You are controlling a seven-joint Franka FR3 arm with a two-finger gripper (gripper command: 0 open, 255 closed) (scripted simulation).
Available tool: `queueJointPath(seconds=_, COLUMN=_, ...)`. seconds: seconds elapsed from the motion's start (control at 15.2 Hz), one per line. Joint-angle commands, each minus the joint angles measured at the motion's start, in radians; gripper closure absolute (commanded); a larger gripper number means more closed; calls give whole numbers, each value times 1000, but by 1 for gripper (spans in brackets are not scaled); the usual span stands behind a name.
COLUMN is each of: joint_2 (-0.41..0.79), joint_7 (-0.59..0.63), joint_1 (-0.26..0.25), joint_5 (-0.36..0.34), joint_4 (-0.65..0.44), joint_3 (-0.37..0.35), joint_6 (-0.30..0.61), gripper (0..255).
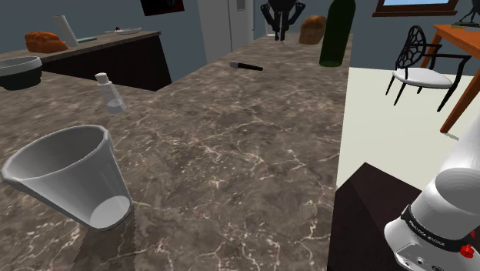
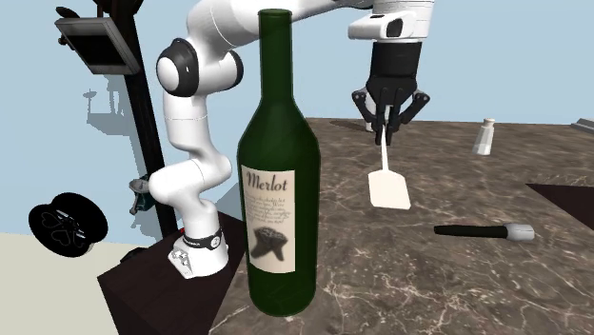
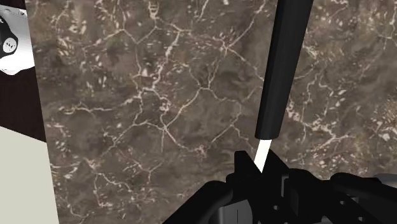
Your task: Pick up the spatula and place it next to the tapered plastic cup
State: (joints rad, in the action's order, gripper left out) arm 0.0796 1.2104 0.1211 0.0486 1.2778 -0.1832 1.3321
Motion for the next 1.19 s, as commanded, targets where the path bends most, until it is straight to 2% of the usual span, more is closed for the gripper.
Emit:
queueJointPath(seconds=0.0, joint_2=22, joint_7=5, joint_1=-3, joint_5=-4, joint_4=-60, joint_3=-2, joint_6=-38, gripper=255)
queueJointPath(seconds=0.46, joint_2=122, joint_7=24, joint_1=-19, joint_5=-22, joint_4=-306, joint_3=-9, joint_6=-185, gripper=255)
queueJointPath(seconds=0.73, joint_2=229, joint_7=40, joint_1=-42, joint_5=-45, joint_4=-536, joint_3=-15, joint_6=-308, gripper=255)
queueJointPath(seconds=0.79, joint_2=231, joint_7=40, joint_1=-43, joint_5=-45, joint_4=-540, joint_3=-14, joint_6=-310, gripper=255)
queueJointPath(seconds=0.92, joint_2=119, joint_7=68, joint_1=-46, joint_5=-23, joint_4=-368, joint_3=-24, joint_6=-248, gripper=255)
queueJointPath(seconds=1.12, joint_2=3, joint_7=115, joint_1=-63, joint_5=2, joint_4=-206, joint_3=-42, joint_6=-198, gripper=255)
